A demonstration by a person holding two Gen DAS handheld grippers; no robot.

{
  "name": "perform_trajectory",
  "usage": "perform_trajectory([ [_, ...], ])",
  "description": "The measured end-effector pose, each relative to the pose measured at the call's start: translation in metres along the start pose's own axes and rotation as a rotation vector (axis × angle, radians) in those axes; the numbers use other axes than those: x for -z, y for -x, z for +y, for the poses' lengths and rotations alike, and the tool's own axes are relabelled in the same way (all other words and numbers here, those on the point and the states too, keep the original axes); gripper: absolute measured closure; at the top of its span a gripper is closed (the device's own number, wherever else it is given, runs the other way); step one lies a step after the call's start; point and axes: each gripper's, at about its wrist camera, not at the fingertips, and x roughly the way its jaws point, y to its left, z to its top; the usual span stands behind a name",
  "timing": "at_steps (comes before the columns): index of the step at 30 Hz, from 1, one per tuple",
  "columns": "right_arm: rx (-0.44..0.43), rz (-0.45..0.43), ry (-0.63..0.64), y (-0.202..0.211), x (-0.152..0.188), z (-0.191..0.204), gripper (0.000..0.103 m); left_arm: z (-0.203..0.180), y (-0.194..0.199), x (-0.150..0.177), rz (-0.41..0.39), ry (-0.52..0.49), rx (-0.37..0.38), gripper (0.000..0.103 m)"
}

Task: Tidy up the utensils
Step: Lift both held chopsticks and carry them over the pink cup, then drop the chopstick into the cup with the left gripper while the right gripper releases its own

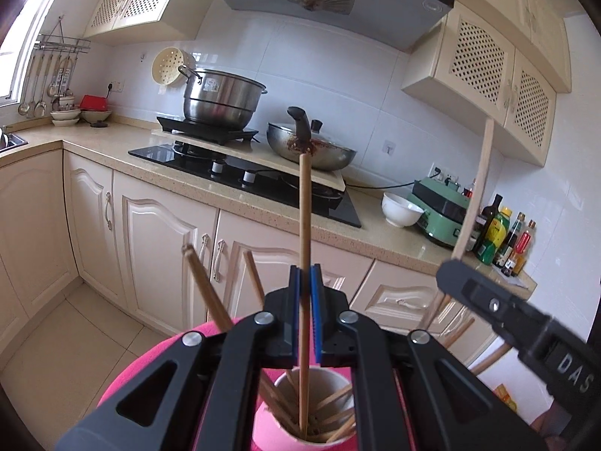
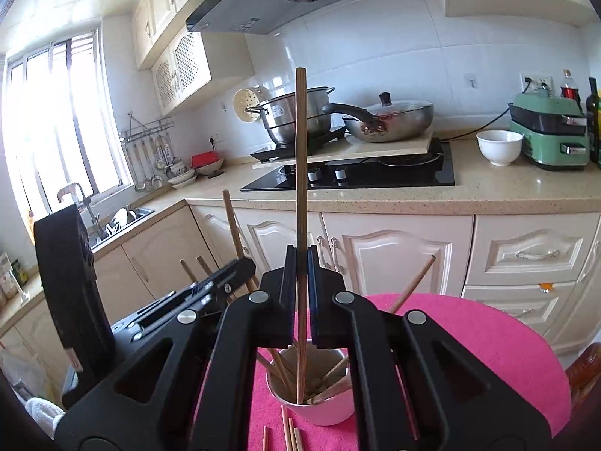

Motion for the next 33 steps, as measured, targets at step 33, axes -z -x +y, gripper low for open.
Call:
perform_trajectory([
  [33,0.0,0.064,0.134,0.002,0.008,0.013,0.096,0.009,0.015,0.035,0.19,0.003,-0.005,0.08],
])
